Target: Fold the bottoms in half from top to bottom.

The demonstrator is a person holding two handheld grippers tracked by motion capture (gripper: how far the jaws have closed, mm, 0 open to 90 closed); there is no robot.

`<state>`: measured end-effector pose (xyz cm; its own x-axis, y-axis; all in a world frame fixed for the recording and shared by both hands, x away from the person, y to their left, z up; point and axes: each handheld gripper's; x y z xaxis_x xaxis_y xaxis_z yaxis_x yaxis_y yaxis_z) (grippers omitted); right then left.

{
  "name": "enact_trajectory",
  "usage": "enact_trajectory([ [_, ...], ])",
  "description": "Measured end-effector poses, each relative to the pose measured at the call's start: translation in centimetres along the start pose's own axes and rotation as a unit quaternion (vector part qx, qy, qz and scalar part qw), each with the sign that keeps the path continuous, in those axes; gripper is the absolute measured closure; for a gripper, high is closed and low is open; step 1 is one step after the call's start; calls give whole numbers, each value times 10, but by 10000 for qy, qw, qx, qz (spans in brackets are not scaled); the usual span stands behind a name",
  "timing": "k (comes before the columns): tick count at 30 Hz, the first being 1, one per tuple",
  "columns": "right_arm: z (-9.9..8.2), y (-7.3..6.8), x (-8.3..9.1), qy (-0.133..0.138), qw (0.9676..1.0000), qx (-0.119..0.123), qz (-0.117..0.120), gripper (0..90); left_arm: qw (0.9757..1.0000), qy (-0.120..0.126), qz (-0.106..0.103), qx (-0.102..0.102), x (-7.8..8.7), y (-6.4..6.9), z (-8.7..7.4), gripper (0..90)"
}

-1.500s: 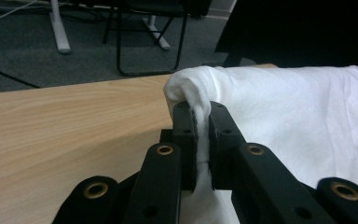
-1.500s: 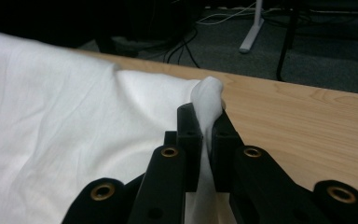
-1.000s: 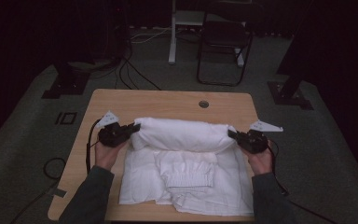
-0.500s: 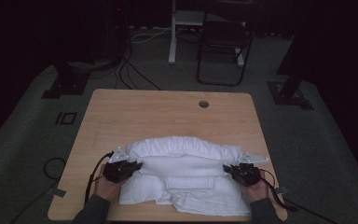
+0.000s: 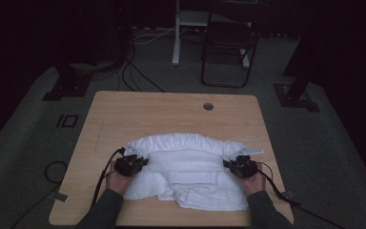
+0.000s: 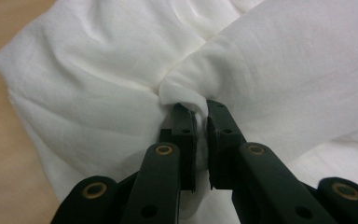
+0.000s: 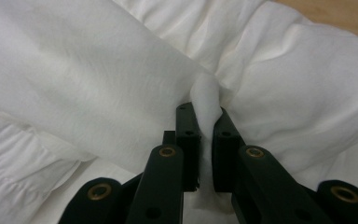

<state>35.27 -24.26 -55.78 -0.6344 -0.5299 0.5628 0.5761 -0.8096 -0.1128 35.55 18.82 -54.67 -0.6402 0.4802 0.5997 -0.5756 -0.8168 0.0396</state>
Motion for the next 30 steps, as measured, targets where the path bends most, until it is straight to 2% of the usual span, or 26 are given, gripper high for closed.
enact_trajectory([
  [1, 7, 4, -8, -11, 10000, -40, -17, 845, 9998, -43, 197, -32, -7, -5, 7, 836],
  [3, 11, 6, -13, -12, 10000, -71, -19, 845, 9996, -40, 268, -51, -10, -7, 10, 836],
  [5, 22, 12, -26, 2, 9999, -121, -72, 845, 9985, -54, 542, -56, -23, -15, 21, 836],
  [7, 30, 16, -36, 2, 9999, -85, -149, 846, 9971, -71, 754, -62, -32, -18, 28, 837],
  [8, 34, 18, -42, 10, 9998, -91, -197, 847, 9971, -71, 754, -62, -32, -18, 28, 837],
  [9, 38, 19, -47, 3, 9996, -114, -251, 848, 9955, -55, 943, -7, -41, -20, 34, 837],
  [12, 49, 24, -60, 23, 9990, -199, -388, 849, 9940, -14, 1092, 109, -49, -23, 40, 838],
  [14, 52, 27, -64, 21, 9988, -306, -385, 850, 9938, -6, 1100, 145, -51, -24, 41, 838],
  [16, 56, 29, -65, -51, 9990, -297, -319, 851, 9944, -6, 1029, 225, -51, -29, 44, 841],
  [18, 59, 32, -60, -32, 9994, -212, -277, 854, 9946, 203, 879, 505, -41, -40, 48, 845],
  [19, 62, 33, -55, 65, 9993, -219, -300, 855, 9942, 358, 826, 591, -34, -43, 50, 847],
  [20, 65, 34, -48, 211, 9990, -238, -306, 856, 9942, 358, 826, 591, -34, -43, 50, 849],
  [21, 65, 34, -48, 211, 9990, -238, -306, 856, 9937, 512, 770, 628, -27, -46, 53, 849],
  [23, 74, 39, -30, 590, 9973, -308, -319, 858, 9922, 878, 561, 687, -10, -51, 65, 853],
  [24, 79, 40, -24, 740, 9962, -289, -364, 859, 9916, 970, 512, 681, -4, -52, 70, 853],
  [26, 89, 38, -16, 904, 9947, -179, -450, 860, 9889, 1240, 518, 628, 9, -52, 86, 854],
  [28, 104, 34, -10, 1072, 9924, -25, -603, 861, 9871, 1390, 532, 588, 17, -52, 98, 854],
  [29, 108, 33, -7, 1143, 9914, 18, -641, 861, 9852, 1519, 506, 613, 23, -53, 105, 855],
  [30, 115, 33, -2, 1310, 9890, 45, -680, 861, 9835, 1623, 455, 655, 28, -54, 108, 855],
])
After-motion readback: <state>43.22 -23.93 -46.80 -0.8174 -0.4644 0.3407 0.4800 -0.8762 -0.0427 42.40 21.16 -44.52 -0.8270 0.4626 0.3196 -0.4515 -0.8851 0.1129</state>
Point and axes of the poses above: each handheld gripper's, and its own axes: x roughly backward along the jaws, z roughly out of its top, y roughly to its right, and after that the axes turned 7 degrees about y, right-handed
